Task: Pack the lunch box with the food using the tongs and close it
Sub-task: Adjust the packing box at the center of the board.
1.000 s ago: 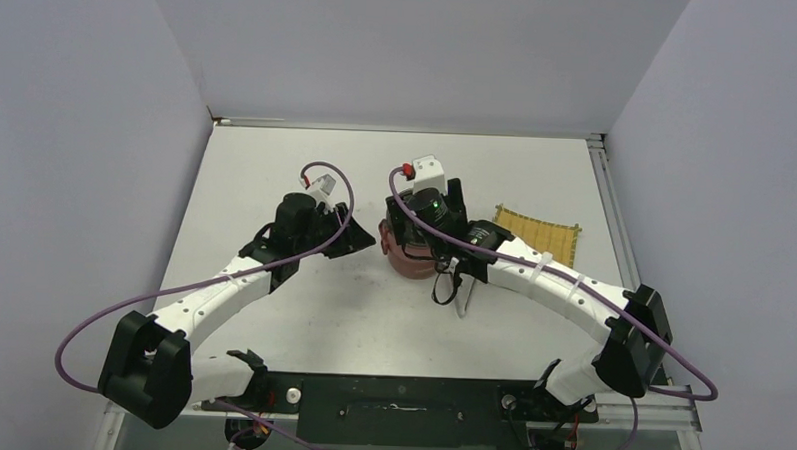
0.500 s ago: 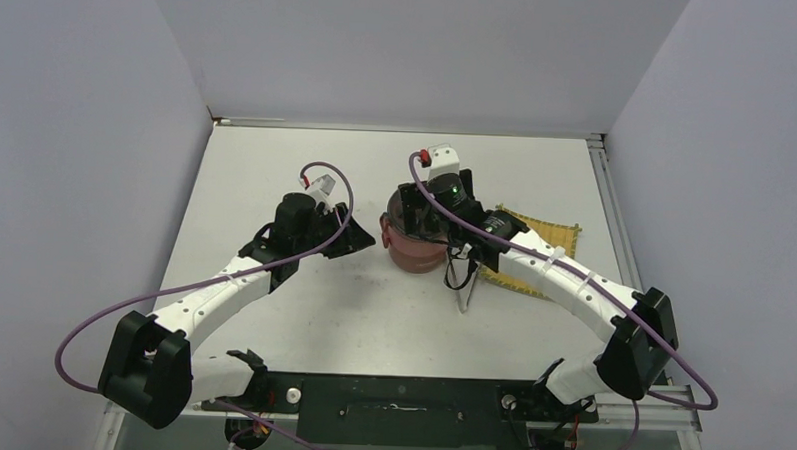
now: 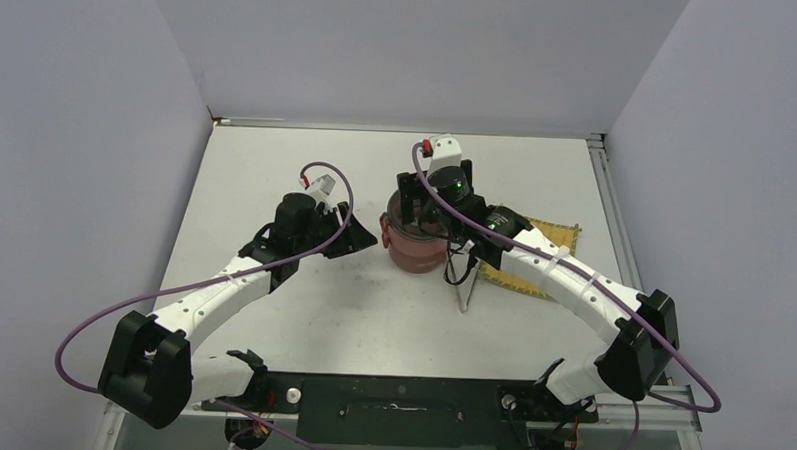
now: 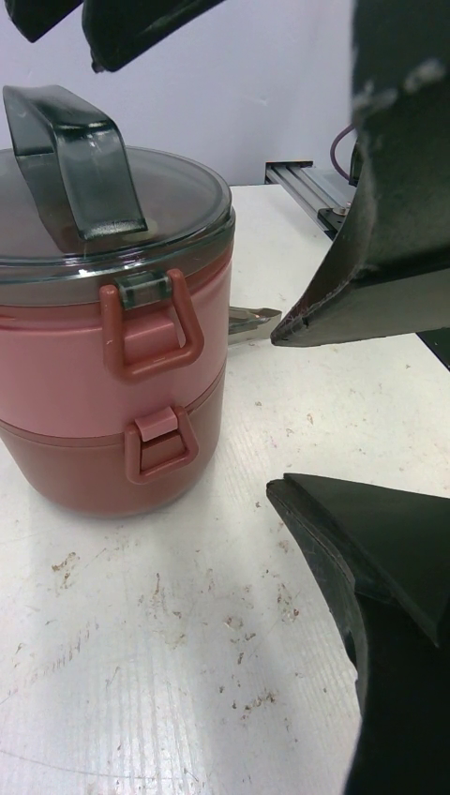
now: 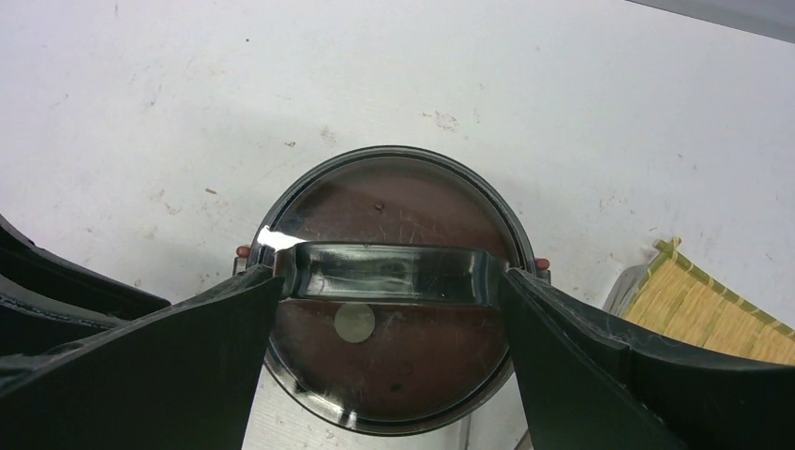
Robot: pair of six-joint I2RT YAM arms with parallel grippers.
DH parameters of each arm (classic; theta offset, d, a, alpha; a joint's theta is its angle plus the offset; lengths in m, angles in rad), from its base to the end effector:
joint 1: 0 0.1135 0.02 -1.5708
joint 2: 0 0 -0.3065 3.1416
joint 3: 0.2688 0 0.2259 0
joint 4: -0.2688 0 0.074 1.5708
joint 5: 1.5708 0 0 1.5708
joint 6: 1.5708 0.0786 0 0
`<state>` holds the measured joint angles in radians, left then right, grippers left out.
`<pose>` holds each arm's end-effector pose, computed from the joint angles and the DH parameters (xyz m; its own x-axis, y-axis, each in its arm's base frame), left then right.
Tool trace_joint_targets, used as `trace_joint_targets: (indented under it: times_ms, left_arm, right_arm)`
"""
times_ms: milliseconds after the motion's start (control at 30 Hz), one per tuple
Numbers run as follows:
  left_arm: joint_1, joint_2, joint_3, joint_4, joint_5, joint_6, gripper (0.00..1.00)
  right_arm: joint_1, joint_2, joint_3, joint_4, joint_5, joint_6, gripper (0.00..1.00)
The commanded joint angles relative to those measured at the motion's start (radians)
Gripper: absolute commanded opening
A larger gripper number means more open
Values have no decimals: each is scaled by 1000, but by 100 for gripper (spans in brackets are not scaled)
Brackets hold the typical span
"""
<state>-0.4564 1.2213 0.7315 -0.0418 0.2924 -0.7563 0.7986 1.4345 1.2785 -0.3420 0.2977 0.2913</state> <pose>0.2271 -0.1367 0.2763 -0.7736 -0.3522 -0.5267 0.1570 0.6989 -0.6978 0.2494 0.2231 0.3713 -0.4643 -0.0832 -0.8818 -0.3881 0.9140 0.1181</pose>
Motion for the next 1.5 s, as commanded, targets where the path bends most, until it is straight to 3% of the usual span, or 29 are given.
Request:
trace_joint_targets:
  times_ms: [0,467,833,1100,1467]
  left_arm:
    - [7,-4,11,26,11,-3,50]
    - [7,4,8,53,5,-3,51]
    - [54,115,88,142,-87,-35,51]
    - [55,258,205,121,-88,10,50]
    - [15,339,277,63,-96,43,43]
  right_arm:
    - [-8,33,38,54,33,-12,90]
    - [-23,108,-10,70,41,-22,90]
    - [-33,100,-145,37,11,27,91]
    - [-32,91,-208,46,-2,53,92]
    - [-32,94,-226,53,8,55,93]
